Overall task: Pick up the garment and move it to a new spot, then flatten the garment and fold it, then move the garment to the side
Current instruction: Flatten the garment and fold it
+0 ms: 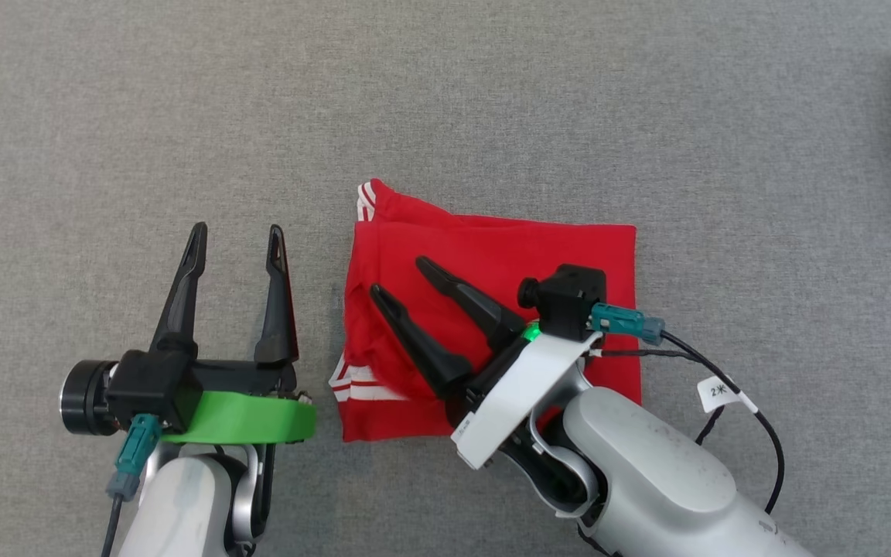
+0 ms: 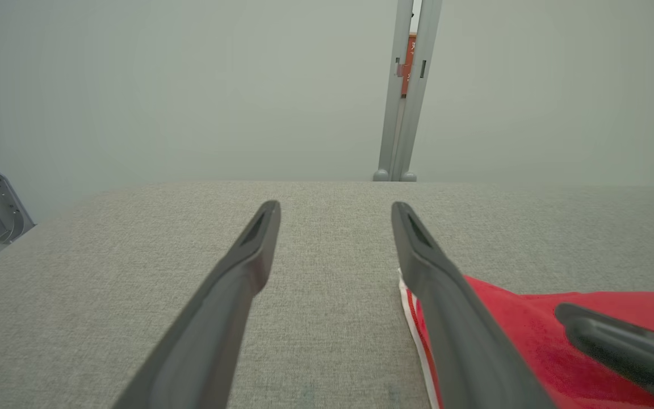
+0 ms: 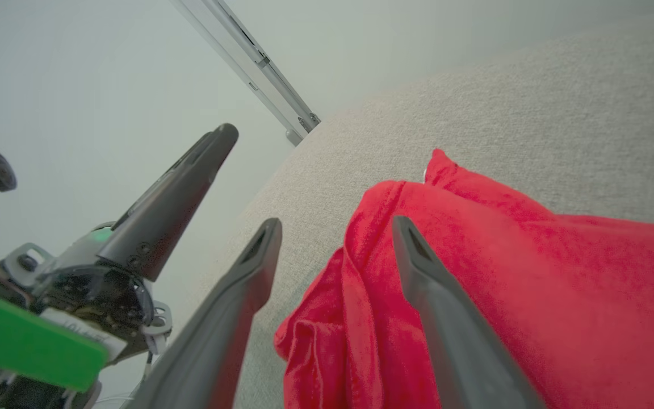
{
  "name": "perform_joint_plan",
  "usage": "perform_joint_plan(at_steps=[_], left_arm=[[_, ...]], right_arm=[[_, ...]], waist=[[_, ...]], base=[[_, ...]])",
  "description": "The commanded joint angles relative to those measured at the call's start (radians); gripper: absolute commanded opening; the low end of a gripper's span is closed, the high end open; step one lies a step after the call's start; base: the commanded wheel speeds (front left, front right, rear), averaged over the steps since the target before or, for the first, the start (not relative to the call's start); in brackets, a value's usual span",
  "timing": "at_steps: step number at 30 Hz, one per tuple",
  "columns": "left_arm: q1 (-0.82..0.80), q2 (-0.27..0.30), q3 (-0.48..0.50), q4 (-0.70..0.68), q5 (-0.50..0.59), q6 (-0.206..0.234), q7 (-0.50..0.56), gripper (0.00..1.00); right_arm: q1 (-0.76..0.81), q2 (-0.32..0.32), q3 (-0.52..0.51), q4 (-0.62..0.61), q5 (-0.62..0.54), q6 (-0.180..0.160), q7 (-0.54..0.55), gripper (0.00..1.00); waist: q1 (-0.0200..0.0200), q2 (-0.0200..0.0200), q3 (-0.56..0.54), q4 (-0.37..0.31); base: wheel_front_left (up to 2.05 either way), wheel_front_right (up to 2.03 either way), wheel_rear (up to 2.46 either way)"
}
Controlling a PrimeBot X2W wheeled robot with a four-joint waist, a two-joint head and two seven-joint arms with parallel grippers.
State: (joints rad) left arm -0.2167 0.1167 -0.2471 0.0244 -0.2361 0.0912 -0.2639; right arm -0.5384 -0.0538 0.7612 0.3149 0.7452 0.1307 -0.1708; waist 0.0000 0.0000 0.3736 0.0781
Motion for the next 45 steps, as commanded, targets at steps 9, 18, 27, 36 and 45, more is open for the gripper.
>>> perform_joint_plan(at_steps=[9,18,27,36,45], left_arm=[[0.002,0.008,0.024,0.006,0.019,0.002,0.0,1.0],[0.038,0.039,0.057,0.011,0.015,0.015,0.0,1.0],[0.109,0.059,0.078,0.03,-0.006,0.03,0.004,1.0],[0.215,0.068,0.074,0.037,-0.023,0.04,0.016,1.0],[0.286,0.074,0.07,0.028,-0.036,0.054,0.04,1.0]], right_arm=[[0.009,-0.094,-0.154,-0.107,-0.147,0.0,-0.094,1.0],[0.218,-0.18,-0.508,-0.214,-0.287,0.0,-0.095,1.0],[0.384,-0.187,-0.649,-0.261,-0.366,0.0,-0.071,1.0],[0.502,-0.162,-0.681,-0.326,-0.408,0.0,-0.008,1.0],[0.587,-0.147,-0.696,-0.381,-0.428,0.0,0.045,1.0]], waist=[[0.0,0.0,-0.023,-0.048],[0.0,0.0,-0.059,-0.109],[0.0,0.0,-0.138,-0.139],[0.0,0.0,-0.239,-0.155],[0.0,0.0,-0.307,-0.163]], base=[[0.0,0.0,0.0],[0.0,0.0,0.0],[0.0,0.0,0.0],[0.0,0.0,0.0],[0.0,0.0,0.0]])
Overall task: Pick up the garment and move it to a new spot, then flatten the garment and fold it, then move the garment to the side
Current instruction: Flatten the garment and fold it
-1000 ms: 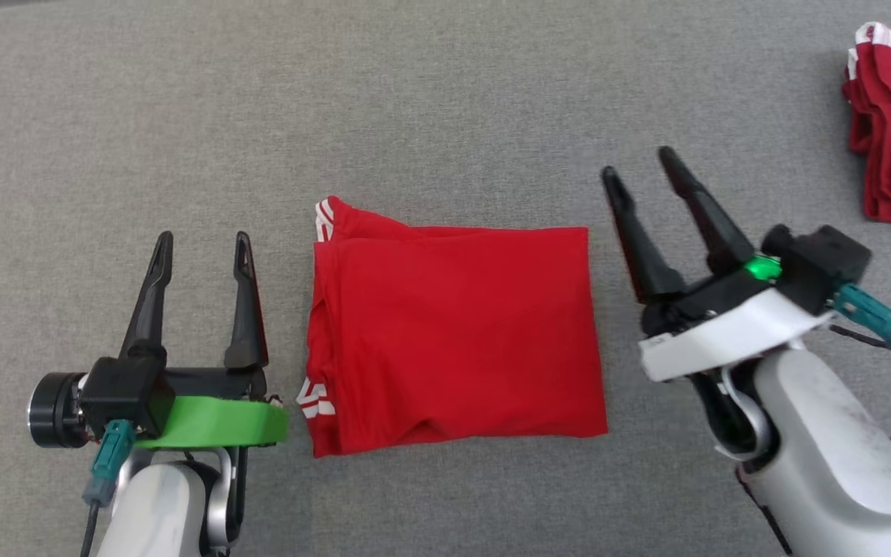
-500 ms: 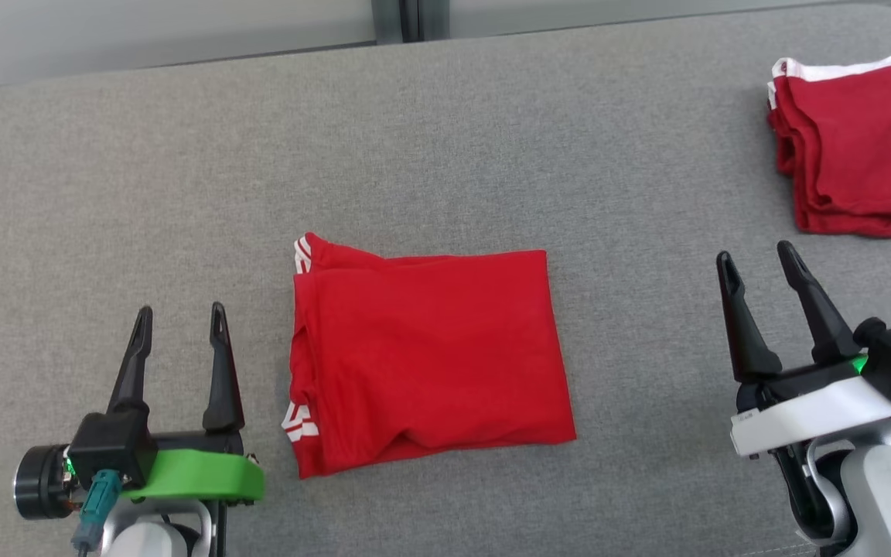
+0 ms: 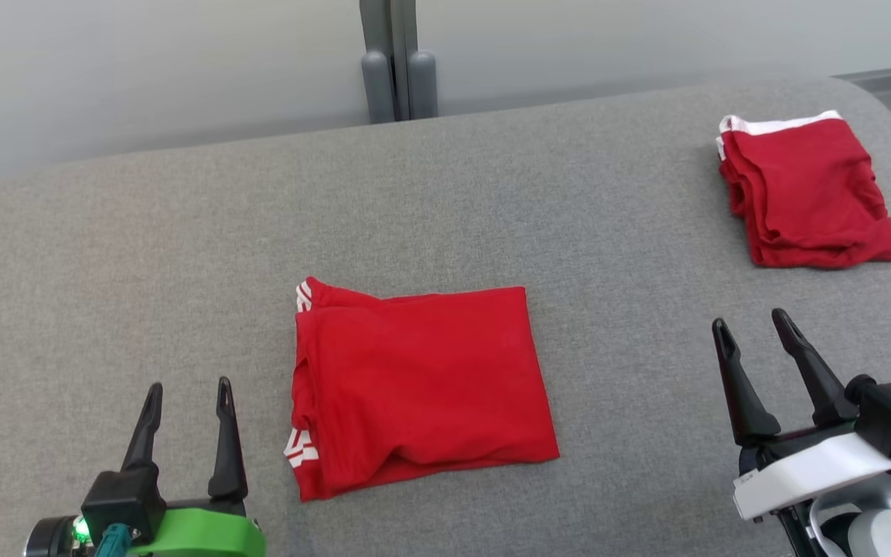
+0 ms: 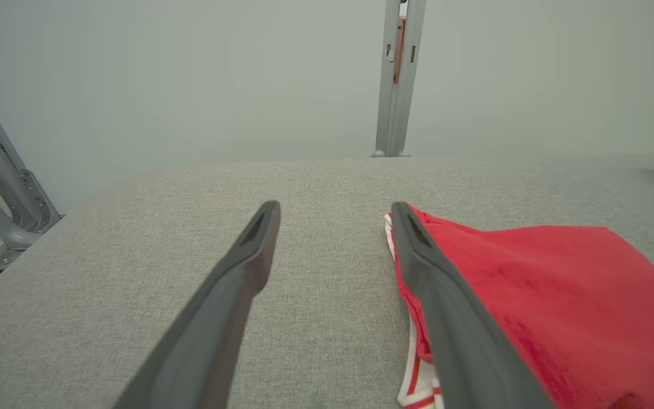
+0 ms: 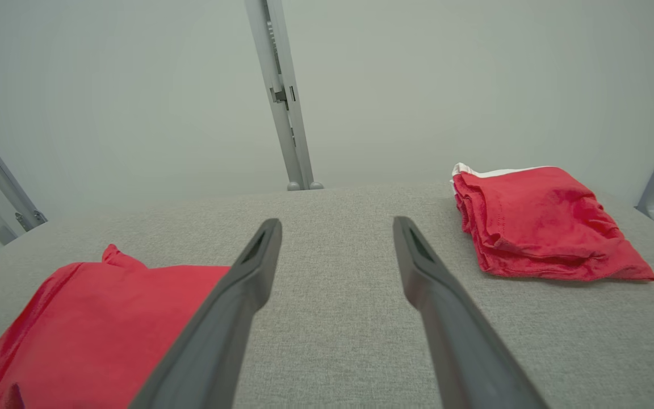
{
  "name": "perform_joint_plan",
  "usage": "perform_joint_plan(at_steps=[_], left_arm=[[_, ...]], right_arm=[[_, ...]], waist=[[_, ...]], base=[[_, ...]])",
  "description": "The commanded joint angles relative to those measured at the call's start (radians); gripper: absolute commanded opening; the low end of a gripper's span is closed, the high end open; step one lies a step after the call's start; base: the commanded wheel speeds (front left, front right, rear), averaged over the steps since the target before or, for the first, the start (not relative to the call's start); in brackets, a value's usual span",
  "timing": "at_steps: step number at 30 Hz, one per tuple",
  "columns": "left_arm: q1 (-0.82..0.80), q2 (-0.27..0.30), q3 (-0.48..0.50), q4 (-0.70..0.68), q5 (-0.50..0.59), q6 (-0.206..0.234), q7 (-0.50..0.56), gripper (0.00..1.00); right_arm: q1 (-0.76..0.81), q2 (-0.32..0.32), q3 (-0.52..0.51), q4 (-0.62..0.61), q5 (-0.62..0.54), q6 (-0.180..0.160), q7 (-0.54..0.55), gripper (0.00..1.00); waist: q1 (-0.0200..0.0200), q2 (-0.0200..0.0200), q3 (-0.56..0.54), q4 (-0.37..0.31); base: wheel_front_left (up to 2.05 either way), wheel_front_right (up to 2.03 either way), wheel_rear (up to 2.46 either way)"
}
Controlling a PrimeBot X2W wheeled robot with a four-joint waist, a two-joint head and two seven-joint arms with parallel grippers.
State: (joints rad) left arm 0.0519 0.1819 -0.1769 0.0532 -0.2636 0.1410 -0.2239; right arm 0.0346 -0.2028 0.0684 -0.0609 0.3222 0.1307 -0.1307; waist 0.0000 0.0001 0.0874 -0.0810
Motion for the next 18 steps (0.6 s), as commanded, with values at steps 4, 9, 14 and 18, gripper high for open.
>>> perform_joint_plan(at_steps=[4,9,14,18], left_arm=[[0.035,0.012,-0.001,0.008,-0.015,0.004,0.005,1.0],[0.046,0.016,-0.005,0.021,-0.02,-0.002,0.007,1.0],[0.034,0.021,-0.008,0.03,-0.023,-0.007,0.005,1.0],[0.022,0.024,-0.011,0.033,-0.022,-0.005,0.002,1.0]], right_arm=[[0.042,0.009,-0.006,-0.024,-0.016,0.0,0.026,1.0],[0.067,0.016,-0.011,-0.036,-0.024,0.0,0.043,1.0],[0.075,0.019,-0.016,-0.044,-0.029,0.0,0.056,1.0],[0.072,0.016,-0.018,-0.042,-0.029,0.0,0.055,1.0]], waist=[[0.0,-0.0001,-0.043,-0.001],[0.0,-0.0001,-0.062,0.007],[0.0,-0.0001,-0.067,0.013],[0.0,-0.0001,-0.066,0.016]], base=[[0.0,0.0,0.0],[0.0,0.0,0.0],[0.0,0.0,0.0],[0.0,0.0,0.0]])
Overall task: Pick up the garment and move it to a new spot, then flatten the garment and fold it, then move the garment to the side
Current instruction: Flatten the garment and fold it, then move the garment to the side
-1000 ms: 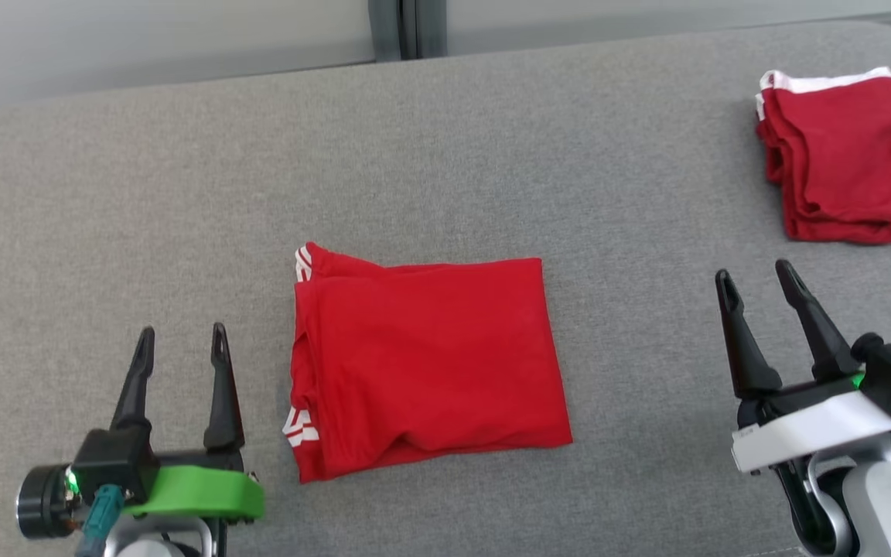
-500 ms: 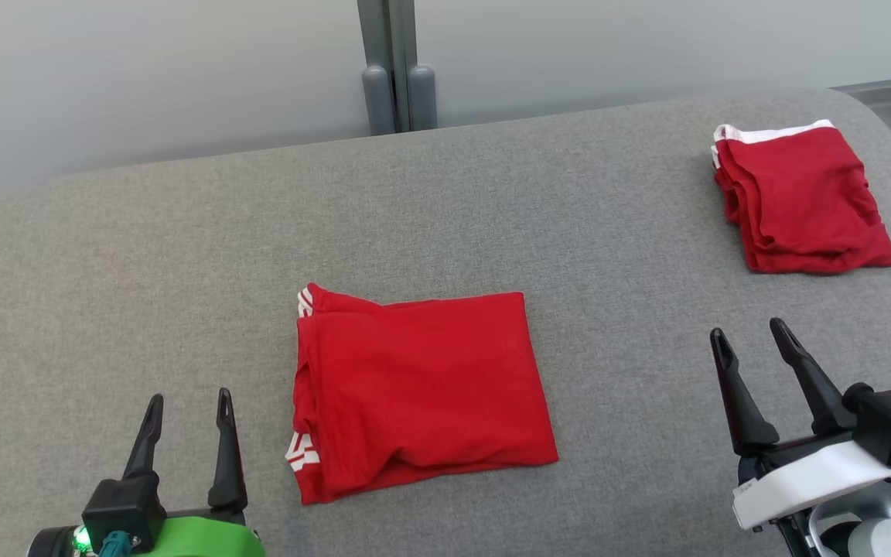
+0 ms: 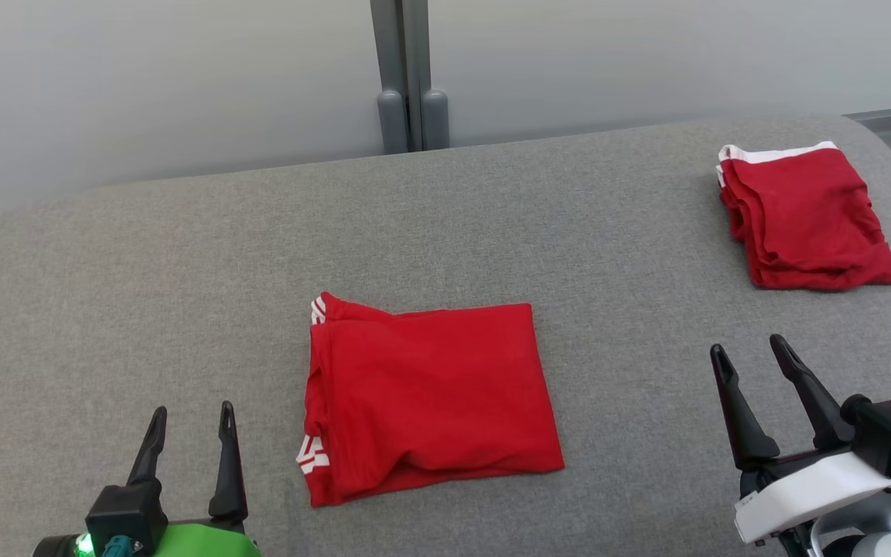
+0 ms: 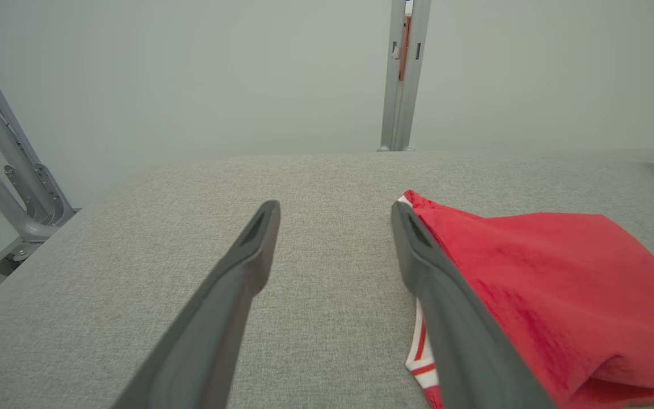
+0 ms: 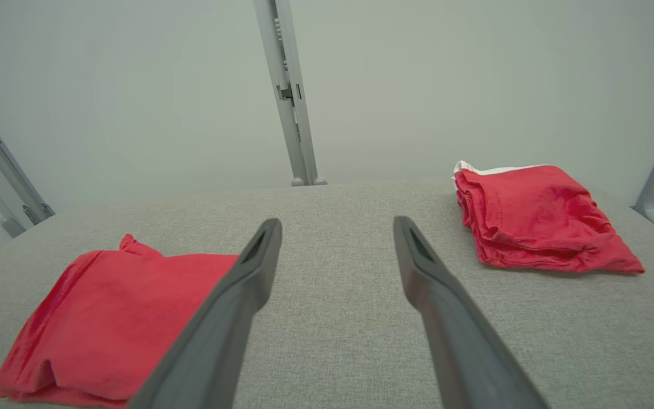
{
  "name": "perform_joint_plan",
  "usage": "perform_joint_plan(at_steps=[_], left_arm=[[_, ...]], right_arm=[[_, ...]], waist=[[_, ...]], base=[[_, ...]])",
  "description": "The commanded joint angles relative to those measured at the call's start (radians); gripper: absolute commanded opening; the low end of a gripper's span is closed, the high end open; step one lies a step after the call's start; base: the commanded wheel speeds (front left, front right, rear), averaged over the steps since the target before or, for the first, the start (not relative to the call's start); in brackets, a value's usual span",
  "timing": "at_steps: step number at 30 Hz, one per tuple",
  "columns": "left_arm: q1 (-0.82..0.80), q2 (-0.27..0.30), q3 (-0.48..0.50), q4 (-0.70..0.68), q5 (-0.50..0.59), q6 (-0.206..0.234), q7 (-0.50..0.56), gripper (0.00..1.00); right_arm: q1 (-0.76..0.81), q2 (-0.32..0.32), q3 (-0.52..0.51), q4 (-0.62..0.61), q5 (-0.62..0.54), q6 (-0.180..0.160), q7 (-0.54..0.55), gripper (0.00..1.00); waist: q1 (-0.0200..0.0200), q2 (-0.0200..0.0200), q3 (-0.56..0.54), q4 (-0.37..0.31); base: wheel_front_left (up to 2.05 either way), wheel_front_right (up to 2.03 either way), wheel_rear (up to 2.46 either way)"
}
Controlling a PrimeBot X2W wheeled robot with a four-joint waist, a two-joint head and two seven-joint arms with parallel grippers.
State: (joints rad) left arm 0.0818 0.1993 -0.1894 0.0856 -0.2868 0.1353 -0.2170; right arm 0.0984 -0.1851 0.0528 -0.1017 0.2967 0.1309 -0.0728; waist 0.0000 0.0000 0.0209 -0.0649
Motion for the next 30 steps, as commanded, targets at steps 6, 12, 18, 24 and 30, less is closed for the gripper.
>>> perform_joint_plan(at_steps=[6,12,18,24,30], left_arm=[[-0.014,0.009,-0.002,0.0,0.001,0.007,-0.004,1.0],[-0.029,0.011,-0.007,-0.005,0.005,0.009,-0.009,1.0],[-0.084,0.005,-0.021,-0.029,0.022,0.005,-0.02,1.0],[-0.172,-0.022,-0.038,-0.05,0.035,-0.006,-0.04,1.0],[-0.255,-0.056,-0.05,-0.037,0.051,-0.027,-0.049,1.0]], right_arm=[[-0.002,-0.003,-0.004,-0.001,-0.004,0.0,-0.002,1.0],[-0.011,-0.009,-0.01,0.002,0.002,0.0,-0.004,1.0],[-0.044,-0.025,-0.011,0.016,0.012,-0.001,0.01,1.0],[-0.106,-0.051,0.03,0.068,0.039,0.0,0.021,1.0],[-0.19,-0.059,0.124,0.168,0.075,-0.001,0.021,1.0]], waist=[[0.0,0.0,0.002,0.002],[0.0,0.0,0.016,0.017],[0.0,0.0,0.086,0.061],[0.0,0.0,0.19,0.132],[0.0,0.0,0.264,0.197]], base=[[0.0,0.0,0.0],[0.0,0.0,0.0],[0.0,0.0,0.0],[0.0,0.0,0.0],[0.0,0.0,0.0]])
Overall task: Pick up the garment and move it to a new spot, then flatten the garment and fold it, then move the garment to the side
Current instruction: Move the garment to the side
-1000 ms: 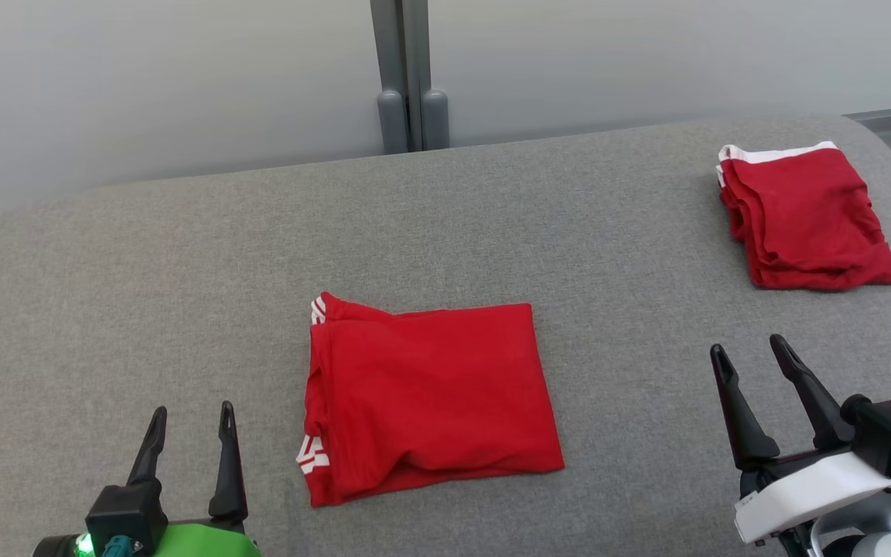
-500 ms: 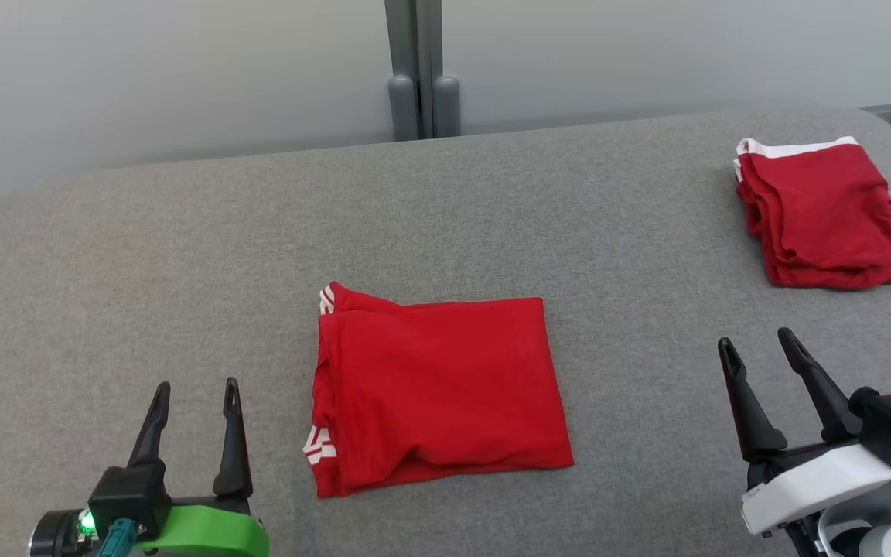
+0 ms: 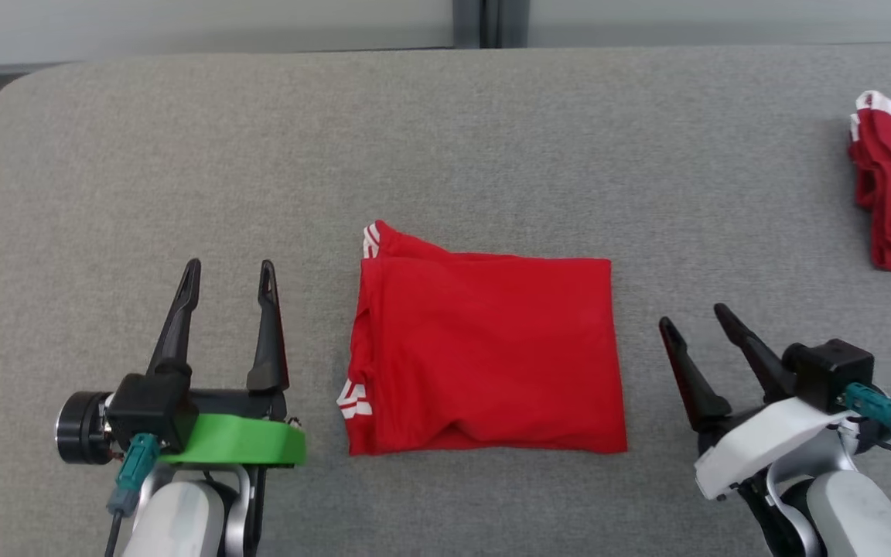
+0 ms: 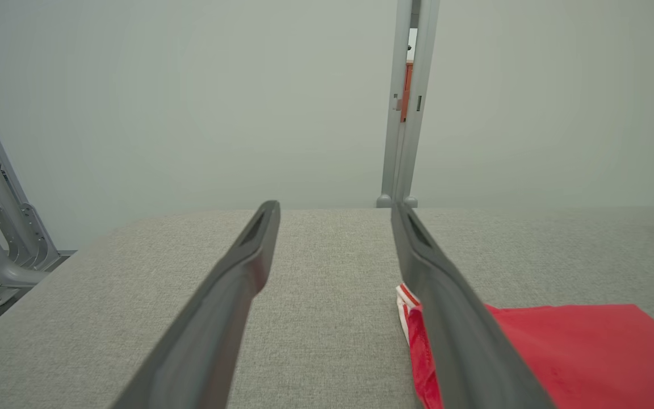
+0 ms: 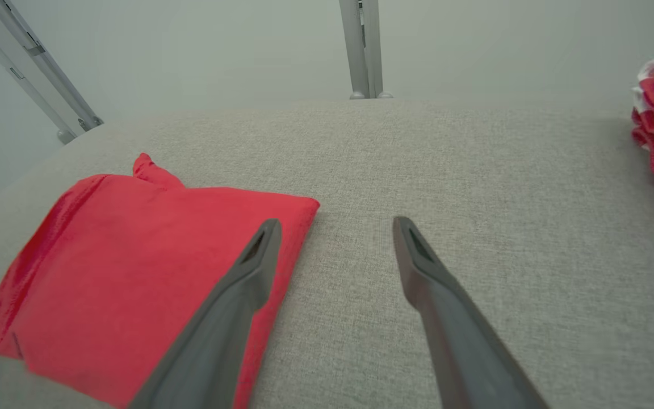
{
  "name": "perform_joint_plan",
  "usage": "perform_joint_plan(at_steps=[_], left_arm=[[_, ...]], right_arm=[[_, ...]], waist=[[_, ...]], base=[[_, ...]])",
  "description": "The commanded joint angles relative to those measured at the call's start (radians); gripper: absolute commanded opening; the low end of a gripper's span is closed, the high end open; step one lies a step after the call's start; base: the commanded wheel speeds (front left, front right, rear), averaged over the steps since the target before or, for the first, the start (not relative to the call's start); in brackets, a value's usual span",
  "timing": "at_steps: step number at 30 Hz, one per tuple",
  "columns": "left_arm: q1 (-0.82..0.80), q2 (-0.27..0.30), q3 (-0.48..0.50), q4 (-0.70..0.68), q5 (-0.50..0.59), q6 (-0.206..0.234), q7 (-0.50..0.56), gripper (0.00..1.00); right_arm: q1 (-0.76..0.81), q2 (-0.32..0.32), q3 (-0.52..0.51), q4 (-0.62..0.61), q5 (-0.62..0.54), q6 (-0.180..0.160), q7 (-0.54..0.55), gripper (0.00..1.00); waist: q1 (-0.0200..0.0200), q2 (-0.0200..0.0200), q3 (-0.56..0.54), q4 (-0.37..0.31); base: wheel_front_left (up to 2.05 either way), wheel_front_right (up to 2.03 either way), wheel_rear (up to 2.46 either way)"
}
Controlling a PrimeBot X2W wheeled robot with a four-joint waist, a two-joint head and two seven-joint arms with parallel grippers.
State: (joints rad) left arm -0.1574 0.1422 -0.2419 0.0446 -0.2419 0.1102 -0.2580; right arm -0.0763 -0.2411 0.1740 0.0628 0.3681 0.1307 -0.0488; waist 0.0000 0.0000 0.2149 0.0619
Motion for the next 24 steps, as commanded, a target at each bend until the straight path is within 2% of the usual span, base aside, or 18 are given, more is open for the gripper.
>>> perform_joint_plan(at_steps=[1,10,11,13,18,24], left_arm=[[-0.029,-0.005,0.001,0.006,0.008,-0.006,-0.008,1.0],[-0.076,-0.044,0.021,-0.014,0.043,-0.031,-0.008,1.0],[-0.077,-0.046,0.025,-0.017,0.046,-0.032,-0.007,1.0],[-0.076,-0.049,0.031,-0.02,0.051,-0.039,-0.007,1.0],[-0.065,-0.053,0.042,-0.017,0.063,-0.056,-0.007,1.0],[-0.074,-0.051,0.048,-0.022,0.09,-0.072,-0.007,1.0]], right_arm=[[-0.029,-0.002,0.022,0.026,0.012,0.0,-0.001,1.0],[-0.114,0.001,0.165,0.188,0.088,0.0,0.045,1.0],[-0.118,0.001,0.177,0.205,0.103,0.0,0.056,0.47],[-0.126,0.001,0.202,0.218,0.117,0.0,0.063,0.0],[-0.161,-0.022,0.237,0.192,0.141,0.0,0.026,0.0],[-0.209,-0.065,0.253,0.156,0.154,-0.001,-0.046,0.0]], waist=[[0.0,0.0,0.08,0.08],[0.0,0.0,0.117,0.102],[0.0,0.0,0.118,0.1],[0.0,0.0,0.117,0.091],[0.0,0.0,0.117,0.041],[0.0,0.0,0.129,-0.07]], base=[[0.0,0.0,0.0],[0.0,0.0,0.0],[0.0,0.0,0.0],[0.0,0.0,0.0],[0.0,0.0,0.0],[0.0,0.0,0.0]])
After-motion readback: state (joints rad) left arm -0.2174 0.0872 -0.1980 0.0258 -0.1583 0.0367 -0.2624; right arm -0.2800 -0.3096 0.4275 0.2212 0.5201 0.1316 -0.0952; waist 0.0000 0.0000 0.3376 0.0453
